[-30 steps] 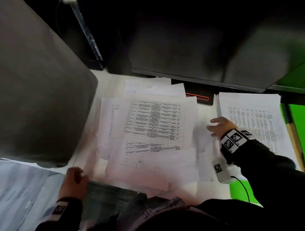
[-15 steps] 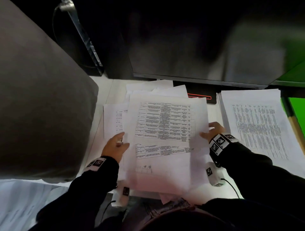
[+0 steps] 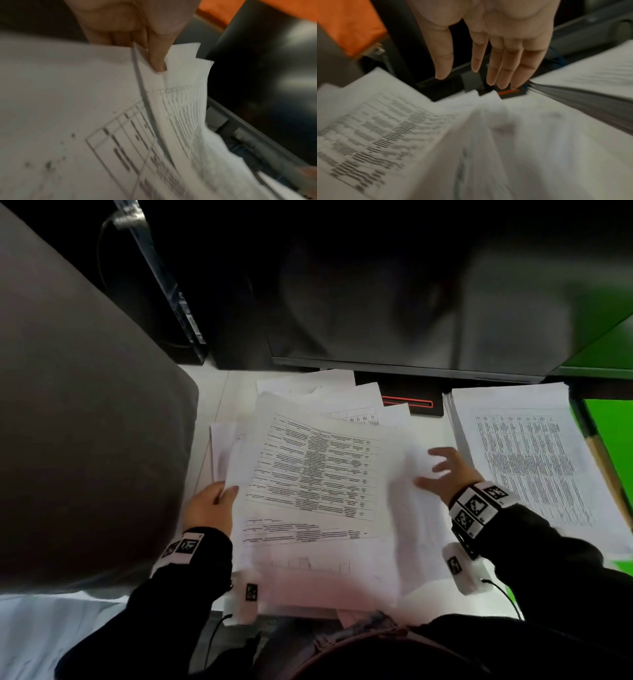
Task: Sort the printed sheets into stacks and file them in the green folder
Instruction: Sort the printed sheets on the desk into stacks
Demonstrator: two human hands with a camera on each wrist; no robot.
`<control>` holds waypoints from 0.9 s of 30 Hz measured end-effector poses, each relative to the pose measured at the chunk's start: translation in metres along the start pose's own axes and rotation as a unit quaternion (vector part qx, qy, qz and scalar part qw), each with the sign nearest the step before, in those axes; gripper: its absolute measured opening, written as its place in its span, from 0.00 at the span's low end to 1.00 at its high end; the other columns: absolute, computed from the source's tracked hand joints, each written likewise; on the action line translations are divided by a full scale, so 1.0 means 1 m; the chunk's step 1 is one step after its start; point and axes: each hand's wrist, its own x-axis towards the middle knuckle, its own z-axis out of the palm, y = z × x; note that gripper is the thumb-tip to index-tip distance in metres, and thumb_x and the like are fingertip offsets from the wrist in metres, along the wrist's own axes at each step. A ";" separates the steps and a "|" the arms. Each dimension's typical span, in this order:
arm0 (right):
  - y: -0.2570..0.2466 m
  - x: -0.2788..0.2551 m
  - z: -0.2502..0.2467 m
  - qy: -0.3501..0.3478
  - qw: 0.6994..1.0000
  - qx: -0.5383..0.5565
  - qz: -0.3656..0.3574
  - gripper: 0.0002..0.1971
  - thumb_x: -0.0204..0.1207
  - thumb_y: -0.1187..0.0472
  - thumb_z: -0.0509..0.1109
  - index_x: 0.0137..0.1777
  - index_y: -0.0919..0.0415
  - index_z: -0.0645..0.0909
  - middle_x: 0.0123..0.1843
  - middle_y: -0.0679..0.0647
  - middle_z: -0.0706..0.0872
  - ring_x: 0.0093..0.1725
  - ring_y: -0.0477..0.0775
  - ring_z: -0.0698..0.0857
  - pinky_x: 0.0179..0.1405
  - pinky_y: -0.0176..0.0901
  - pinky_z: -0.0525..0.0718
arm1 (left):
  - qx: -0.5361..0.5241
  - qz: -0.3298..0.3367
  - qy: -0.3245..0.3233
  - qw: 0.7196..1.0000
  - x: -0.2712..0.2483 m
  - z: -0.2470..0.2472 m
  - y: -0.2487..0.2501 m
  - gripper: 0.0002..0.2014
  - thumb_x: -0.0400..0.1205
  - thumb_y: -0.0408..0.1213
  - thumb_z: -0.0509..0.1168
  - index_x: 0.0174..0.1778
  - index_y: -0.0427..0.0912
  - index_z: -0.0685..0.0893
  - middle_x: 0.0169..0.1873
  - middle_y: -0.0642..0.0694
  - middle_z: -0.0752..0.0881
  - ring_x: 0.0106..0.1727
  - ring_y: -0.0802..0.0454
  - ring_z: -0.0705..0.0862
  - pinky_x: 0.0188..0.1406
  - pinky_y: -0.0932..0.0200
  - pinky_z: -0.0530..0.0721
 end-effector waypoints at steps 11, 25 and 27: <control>-0.085 -0.031 0.004 -0.037 0.968 -0.131 -0.210 0.24 0.80 0.52 0.62 0.76 0.47 0.65 0.77 0.48 0.70 0.78 0.53 0.65 0.81 0.59 0.49 | -0.060 0.136 -0.157 0.976 -0.017 -0.017 0.037 0.12 0.74 0.28 0.71 0.31 0.50 0.86 0.24 0.59 0.85 0.32 0.61 0.81 0.40 0.66 0.79; -0.055 -0.039 -0.028 -0.091 0.995 0.008 -0.042 0.21 0.76 0.54 0.69 0.67 0.61 0.77 0.55 0.57 0.86 0.47 0.52 0.78 0.51 0.41 0.74 | -0.128 0.002 -0.100 0.987 -0.026 -0.004 0.020 0.08 0.79 0.35 0.67 0.34 0.44 0.82 0.32 0.48 0.91 0.32 0.55 0.89 0.32 0.67 0.85; -0.055 -0.040 -0.030 -0.115 0.991 -0.038 -0.052 0.21 0.76 0.52 0.69 0.66 0.62 0.78 0.60 0.60 0.86 0.49 0.51 0.78 0.53 0.39 0.73 | -0.247 -0.030 -0.068 0.966 -0.025 0.003 0.028 0.09 0.83 0.33 0.61 0.37 0.42 0.80 0.38 0.41 0.89 0.38 0.45 0.88 0.38 0.56 0.89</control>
